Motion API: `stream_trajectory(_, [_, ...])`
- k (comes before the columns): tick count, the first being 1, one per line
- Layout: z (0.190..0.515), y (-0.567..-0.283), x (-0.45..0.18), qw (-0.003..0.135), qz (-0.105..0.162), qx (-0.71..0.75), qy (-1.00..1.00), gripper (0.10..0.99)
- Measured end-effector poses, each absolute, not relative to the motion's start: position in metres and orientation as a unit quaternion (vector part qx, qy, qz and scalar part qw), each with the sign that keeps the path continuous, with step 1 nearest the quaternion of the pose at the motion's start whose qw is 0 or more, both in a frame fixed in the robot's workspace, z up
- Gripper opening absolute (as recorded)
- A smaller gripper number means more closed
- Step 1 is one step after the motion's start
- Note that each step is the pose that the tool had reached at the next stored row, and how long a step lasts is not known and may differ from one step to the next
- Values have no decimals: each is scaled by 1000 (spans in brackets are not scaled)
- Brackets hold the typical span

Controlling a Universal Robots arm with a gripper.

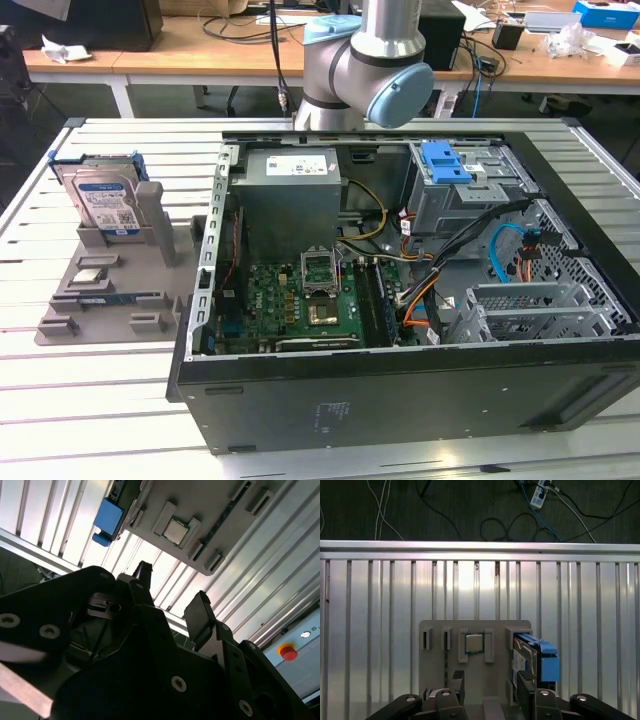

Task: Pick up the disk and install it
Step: 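Pick up the disk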

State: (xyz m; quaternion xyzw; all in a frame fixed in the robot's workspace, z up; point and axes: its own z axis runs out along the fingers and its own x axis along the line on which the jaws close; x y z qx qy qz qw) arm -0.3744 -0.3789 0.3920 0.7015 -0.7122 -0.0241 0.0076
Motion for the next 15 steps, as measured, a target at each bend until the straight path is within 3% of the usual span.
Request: stream_trajectory(15, [392,-371,-372,7,-24,680,-733,541])
